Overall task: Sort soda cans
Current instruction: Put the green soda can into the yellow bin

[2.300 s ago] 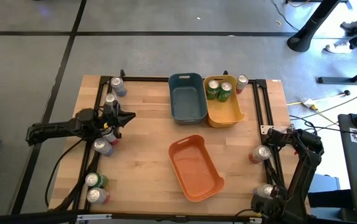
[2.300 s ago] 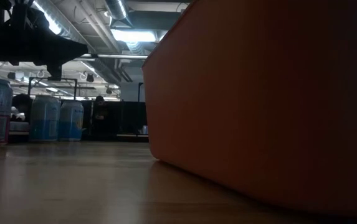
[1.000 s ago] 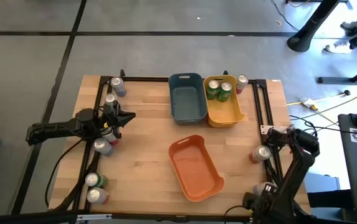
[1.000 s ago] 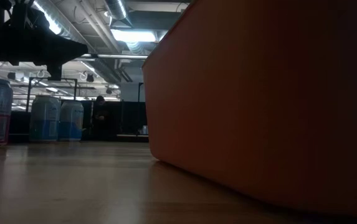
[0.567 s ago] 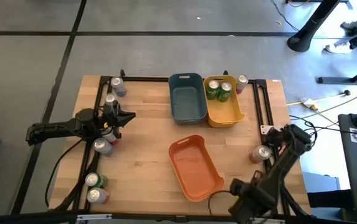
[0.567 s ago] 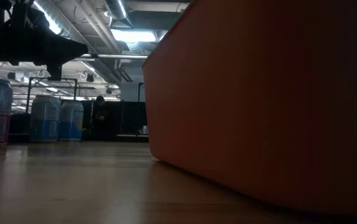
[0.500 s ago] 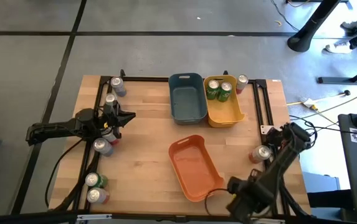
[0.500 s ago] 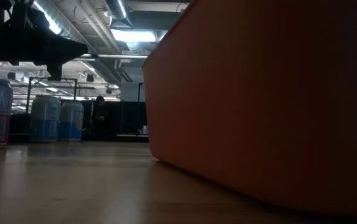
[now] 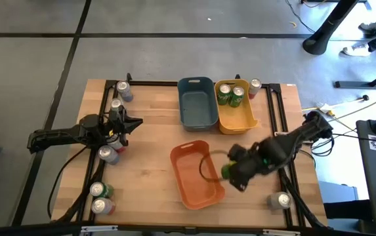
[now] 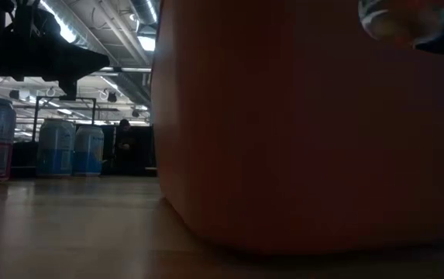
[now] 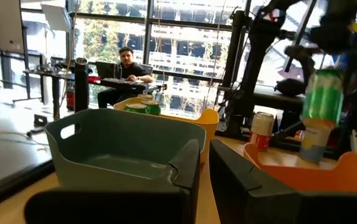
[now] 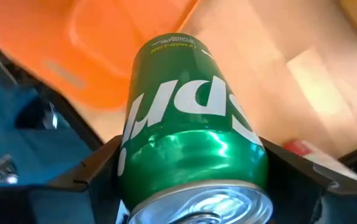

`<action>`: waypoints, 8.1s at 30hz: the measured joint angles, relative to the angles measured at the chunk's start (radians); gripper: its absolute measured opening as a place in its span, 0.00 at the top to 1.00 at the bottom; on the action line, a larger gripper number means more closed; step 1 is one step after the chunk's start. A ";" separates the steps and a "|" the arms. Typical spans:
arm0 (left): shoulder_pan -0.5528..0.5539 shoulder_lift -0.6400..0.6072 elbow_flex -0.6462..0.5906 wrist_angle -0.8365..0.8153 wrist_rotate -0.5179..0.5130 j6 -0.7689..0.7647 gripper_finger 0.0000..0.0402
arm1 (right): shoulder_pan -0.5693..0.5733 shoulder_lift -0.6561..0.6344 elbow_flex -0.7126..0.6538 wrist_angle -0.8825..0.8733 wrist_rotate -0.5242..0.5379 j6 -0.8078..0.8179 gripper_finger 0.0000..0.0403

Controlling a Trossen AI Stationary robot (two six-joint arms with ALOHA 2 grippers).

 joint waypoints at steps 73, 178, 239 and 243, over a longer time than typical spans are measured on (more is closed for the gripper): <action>0.000 0.000 0.000 -0.010 -0.004 -0.026 0.93 | -0.995 -0.150 -0.526 0.151 0.177 -0.675 0.29; -0.066 0.738 0.985 -1.089 -0.100 -0.338 0.23 | -0.268 -0.419 -0.776 0.646 0.747 -0.473 0.09; -1.230 1.354 1.256 -1.410 0.182 -1.534 0.15 | -0.267 -0.419 -0.774 0.712 0.754 -0.473 0.09; -1.288 1.385 1.256 -1.458 0.183 -1.597 0.15 | -0.267 -0.419 -0.774 0.713 0.754 -0.470 0.09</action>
